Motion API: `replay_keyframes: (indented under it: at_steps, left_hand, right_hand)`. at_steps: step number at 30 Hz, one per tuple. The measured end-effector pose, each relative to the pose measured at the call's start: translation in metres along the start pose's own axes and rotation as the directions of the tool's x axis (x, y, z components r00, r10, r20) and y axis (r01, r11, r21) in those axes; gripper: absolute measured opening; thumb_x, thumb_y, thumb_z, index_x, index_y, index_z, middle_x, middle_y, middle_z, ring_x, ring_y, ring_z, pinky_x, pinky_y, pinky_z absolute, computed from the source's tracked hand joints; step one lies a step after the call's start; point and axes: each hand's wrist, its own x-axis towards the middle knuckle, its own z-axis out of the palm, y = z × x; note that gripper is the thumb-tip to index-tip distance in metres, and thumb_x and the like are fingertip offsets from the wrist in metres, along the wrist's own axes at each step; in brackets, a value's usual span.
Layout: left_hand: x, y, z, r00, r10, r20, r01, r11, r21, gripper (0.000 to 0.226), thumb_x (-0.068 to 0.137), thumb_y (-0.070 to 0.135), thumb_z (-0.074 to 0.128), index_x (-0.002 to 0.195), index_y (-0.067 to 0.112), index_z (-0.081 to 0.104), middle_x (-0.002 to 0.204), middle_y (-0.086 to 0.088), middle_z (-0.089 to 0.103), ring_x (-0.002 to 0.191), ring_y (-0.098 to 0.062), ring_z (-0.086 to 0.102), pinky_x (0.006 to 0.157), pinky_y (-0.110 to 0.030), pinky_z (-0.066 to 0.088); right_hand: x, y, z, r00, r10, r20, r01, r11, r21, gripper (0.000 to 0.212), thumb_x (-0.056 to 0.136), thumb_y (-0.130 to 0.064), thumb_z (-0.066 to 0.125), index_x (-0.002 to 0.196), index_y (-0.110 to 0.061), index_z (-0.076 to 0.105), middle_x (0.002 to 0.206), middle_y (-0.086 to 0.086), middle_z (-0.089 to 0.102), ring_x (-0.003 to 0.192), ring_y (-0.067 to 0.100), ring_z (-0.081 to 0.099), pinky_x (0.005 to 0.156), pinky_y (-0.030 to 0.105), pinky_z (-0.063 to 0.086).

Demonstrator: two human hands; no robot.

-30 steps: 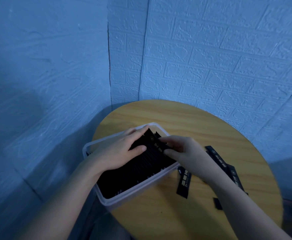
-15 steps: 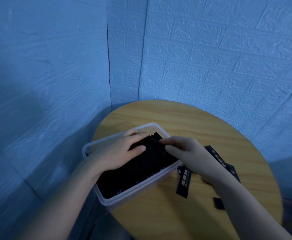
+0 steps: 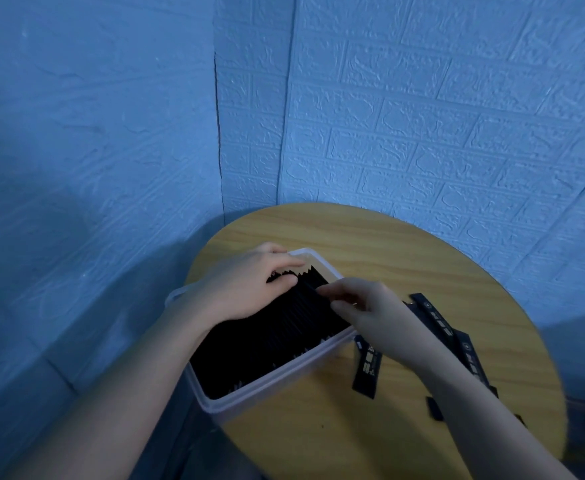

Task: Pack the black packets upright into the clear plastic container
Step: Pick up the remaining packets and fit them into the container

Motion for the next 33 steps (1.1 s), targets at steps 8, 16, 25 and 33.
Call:
replay_keyframes:
  at_steps: [8,16,25,33]
  left_hand:
    - [0.006,-0.004,0.022,0.998,0.032,0.047,-0.026,0.992,-0.122,0.038,0.102,0.04,0.041,0.139,0.043,0.047,0.131,0.009,0.05,0.121,-0.011,0.05,0.102,-0.036,0.04]
    - [0.005,-0.005,0.023,0.995,0.076,0.063,-0.071,0.995,-0.071,0.036,0.103,0.042,0.038,0.137,0.047,0.047,0.114,0.012,0.043,0.095,-0.002,0.046,0.082,-0.029,0.043]
    - [0.011,-0.01,0.017,0.974,0.14,0.178,-0.135,0.99,-0.041,0.04,0.103,0.04,0.037,0.143,0.042,0.041,0.136,0.009,0.038,0.122,-0.008,0.045,0.099,-0.024,0.036]
    - [0.008,-0.015,0.02,0.973,0.198,0.12,-0.181,0.973,-0.143,0.037,0.102,0.04,0.04,0.138,0.045,0.046,0.144,0.015,0.035,0.127,-0.002,0.041,0.105,-0.021,0.032]
  right_hand:
    - [0.001,0.002,0.005,0.999,-0.032,-0.038,0.031,0.999,-0.041,0.035,0.095,-0.005,0.054,0.124,-0.023,0.063,0.115,-0.009,0.065,0.108,0.003,0.058,0.093,0.015,0.045]
    - [0.0,0.003,0.012,0.993,-0.088,-0.078,0.079,0.991,-0.112,0.035,0.094,-0.002,0.053,0.123,-0.019,0.063,0.112,-0.007,0.059,0.101,0.003,0.053,0.081,0.001,0.038]
    - [-0.003,0.002,0.007,0.994,-0.067,-0.088,0.062,0.996,-0.059,0.034,0.092,-0.005,0.058,0.12,-0.022,0.066,0.107,-0.007,0.065,0.099,0.002,0.059,0.082,0.007,0.045]
    - [-0.001,0.002,0.007,0.994,-0.06,-0.087,0.053,0.995,-0.079,0.034,0.092,-0.007,0.06,0.121,-0.024,0.066,0.106,-0.006,0.067,0.098,0.003,0.059,0.085,0.013,0.046]
